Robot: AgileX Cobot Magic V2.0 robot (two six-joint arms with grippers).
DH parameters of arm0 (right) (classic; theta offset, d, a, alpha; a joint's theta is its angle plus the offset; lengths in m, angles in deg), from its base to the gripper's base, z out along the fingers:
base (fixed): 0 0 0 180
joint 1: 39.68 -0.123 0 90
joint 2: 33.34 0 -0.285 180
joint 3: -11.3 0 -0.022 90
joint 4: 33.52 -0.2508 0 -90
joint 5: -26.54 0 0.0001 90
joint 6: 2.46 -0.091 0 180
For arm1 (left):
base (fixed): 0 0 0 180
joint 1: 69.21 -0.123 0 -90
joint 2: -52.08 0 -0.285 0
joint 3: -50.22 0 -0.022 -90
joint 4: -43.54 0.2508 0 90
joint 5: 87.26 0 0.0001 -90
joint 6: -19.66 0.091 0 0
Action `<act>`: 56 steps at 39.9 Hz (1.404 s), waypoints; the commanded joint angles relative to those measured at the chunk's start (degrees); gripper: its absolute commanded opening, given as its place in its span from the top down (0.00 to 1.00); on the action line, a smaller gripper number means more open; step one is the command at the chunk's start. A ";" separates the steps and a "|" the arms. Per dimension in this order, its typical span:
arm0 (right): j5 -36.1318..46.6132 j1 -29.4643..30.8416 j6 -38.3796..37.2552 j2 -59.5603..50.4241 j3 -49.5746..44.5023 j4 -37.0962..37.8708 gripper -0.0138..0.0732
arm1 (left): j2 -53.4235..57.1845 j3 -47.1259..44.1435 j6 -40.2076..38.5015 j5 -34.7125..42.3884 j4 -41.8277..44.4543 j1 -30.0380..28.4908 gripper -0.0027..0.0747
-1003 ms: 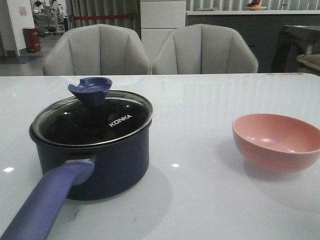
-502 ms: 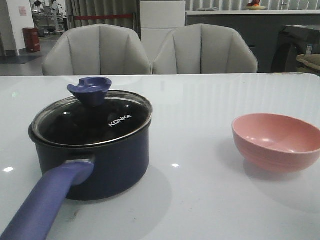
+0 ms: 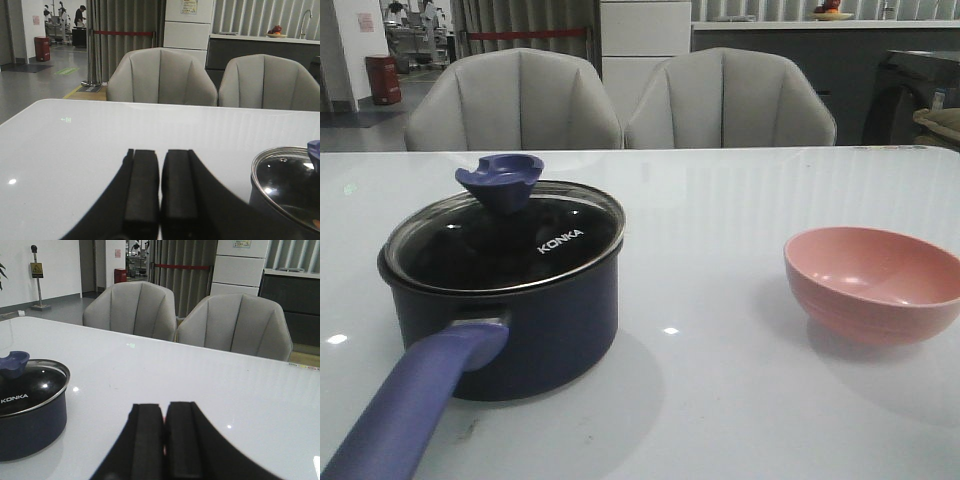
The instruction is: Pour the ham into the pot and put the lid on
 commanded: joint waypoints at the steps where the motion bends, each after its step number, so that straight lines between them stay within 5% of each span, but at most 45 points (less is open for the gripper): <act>1: 4.37 0.06 0.37 0.69 1.46 -0.13 0.67 | 1.30 -1.84 -0.57 4.86 0.00 -0.08 0.82; 34: 5.22 0.36 0.37 0.69 0.57 1.92 0.67 | 1.30 -1.84 -0.57 4.86 0.00 -0.08 0.82; 46: 8.47 11.01 -17.68 0.46 -4.00 19.62 0.67 | 1.20 -1.84 -0.57 4.86 0.00 -0.08 0.82; 56: 16.28 12.51 -20.17 0.45 -10.46 20.99 0.67 | 1.20 -1.84 -0.57 4.86 0.00 -0.08 0.82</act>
